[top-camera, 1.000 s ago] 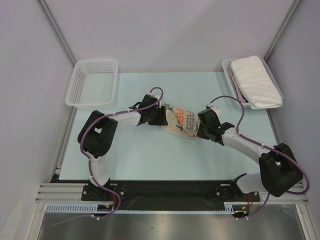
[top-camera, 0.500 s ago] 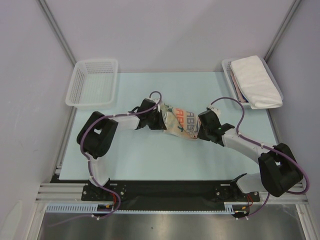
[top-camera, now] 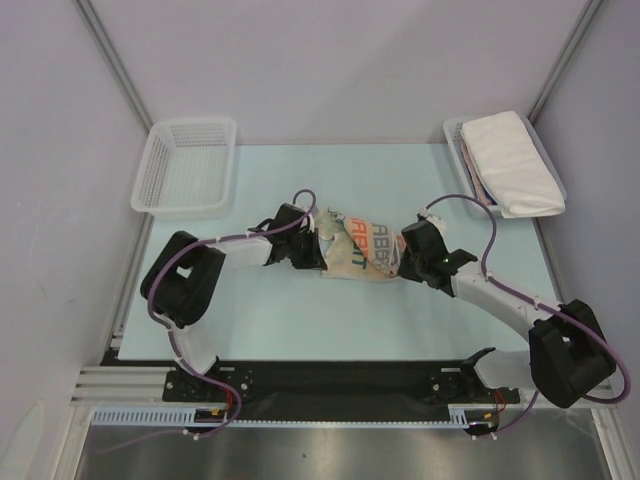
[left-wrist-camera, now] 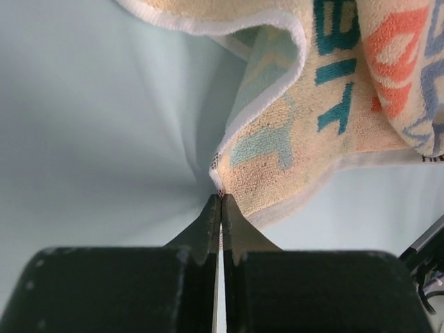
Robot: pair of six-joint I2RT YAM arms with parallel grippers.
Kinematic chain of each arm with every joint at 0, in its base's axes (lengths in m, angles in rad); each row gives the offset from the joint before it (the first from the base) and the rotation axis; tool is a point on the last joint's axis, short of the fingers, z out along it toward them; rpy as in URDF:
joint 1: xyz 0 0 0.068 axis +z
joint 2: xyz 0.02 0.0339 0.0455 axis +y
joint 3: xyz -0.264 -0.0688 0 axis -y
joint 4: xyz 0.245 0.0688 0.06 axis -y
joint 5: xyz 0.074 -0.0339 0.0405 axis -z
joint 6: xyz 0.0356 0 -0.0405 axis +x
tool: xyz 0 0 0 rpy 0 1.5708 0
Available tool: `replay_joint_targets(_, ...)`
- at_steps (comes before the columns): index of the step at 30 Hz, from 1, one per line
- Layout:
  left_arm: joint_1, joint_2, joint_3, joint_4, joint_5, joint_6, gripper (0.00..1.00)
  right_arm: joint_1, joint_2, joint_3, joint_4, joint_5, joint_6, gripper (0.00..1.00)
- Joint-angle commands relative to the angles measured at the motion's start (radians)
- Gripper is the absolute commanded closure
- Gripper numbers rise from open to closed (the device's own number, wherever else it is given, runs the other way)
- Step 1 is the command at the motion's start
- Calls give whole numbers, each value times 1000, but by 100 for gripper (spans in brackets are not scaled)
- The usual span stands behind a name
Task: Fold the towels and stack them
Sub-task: Flatten out the crumpled towel
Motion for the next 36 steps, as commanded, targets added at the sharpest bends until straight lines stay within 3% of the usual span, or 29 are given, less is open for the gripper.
replay_joint_targets(1, -2, -94, -13, -34, 8, -16, 100, -4, -48, 45, -44, 16, -19, 98)
replay_joint_targets(8, 21, -308, -42, -65, -28, -80, 100, -10, -131, 194, -133, 5, -60, 100)
replay_joint_targets(13, 41, -451, 106, -119, -108, -92, 100, -23, -78, 431, -166, 30, -160, 100)
replay_joint_targets(17, 61, -460, 274, -159, -153, -74, 100, -61, -35, 589, -136, 7, -224, 100)
replay_joint_targets(22, 125, -396, 497, -156, -156, -82, 100, -127, 33, 734, -19, -41, -297, 100)
replay_joint_targets(27, 164, -281, 648, -45, -151, -92, 100, -181, 138, 841, 135, -114, -340, 100)
replay_joint_targets(32, 184, -154, 774, 61, -173, -74, 100, -208, 284, 1011, 176, -116, -363, 100)
replay_joint_targets(36, 214, -16, 980, 87, -127, -80, 100, -211, 411, 1233, 191, -111, -392, 100)
